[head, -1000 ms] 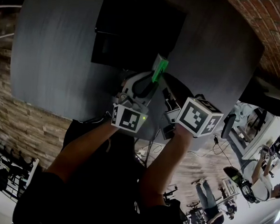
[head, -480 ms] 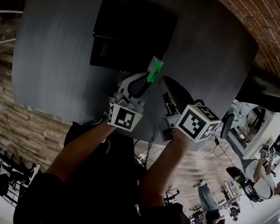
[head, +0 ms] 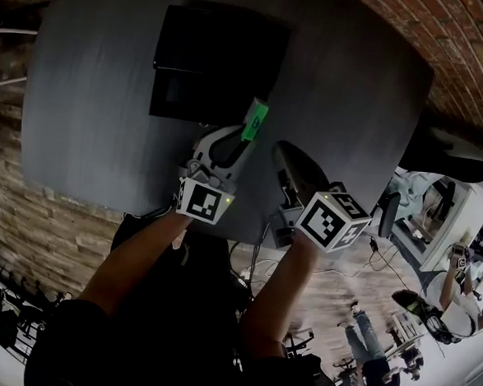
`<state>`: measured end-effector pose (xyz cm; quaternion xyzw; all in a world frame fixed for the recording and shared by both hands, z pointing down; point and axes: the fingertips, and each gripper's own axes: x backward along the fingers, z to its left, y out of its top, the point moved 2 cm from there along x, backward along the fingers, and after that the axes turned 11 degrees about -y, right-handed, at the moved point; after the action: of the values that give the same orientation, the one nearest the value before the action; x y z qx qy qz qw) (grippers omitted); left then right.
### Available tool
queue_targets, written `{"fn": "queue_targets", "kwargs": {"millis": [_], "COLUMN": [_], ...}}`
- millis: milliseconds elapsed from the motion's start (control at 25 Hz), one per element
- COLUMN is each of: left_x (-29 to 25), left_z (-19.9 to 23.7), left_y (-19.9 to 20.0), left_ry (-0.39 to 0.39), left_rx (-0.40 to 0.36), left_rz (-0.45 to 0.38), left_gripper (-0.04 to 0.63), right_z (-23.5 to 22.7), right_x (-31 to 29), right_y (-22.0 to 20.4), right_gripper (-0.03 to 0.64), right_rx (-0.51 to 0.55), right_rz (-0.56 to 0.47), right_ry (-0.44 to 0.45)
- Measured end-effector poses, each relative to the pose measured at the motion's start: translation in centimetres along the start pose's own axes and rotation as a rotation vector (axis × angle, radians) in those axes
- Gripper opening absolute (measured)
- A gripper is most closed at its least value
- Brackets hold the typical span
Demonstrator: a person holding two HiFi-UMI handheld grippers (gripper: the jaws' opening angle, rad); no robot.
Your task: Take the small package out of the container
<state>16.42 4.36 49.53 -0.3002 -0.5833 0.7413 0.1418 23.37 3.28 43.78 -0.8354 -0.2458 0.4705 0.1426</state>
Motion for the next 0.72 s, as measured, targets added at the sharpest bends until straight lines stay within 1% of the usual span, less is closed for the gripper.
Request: {"fn": "queue_targets", "kwargs": {"millis": [120,320,720], "left_x": [0.1,0.6,1.8], "left_z": [0.1,0.0,-0.5], "left_y": [0.6,1.5,3.8], "left_ry": [-0.012,-0.014,-0.014], "left_rx": [-0.038,-0.067,-0.088], "left_rz": [0.002,0.002,-0.012], "left_gripper": [0.114,0.114,0.114], "right_z": [-0.3,-0.6,-0.1], "right_x": [0.3,1.1,2.3], "right_y": [-0.2,-0.8,-2.1], "right_gripper": [0.049,0.049,0.049], "right_rx": [-0.001,-0.002,0.007], "right_rz": [-0.006,-0.014,-0.017], "right_ry": [-0.001,-0.003,0.003]}}
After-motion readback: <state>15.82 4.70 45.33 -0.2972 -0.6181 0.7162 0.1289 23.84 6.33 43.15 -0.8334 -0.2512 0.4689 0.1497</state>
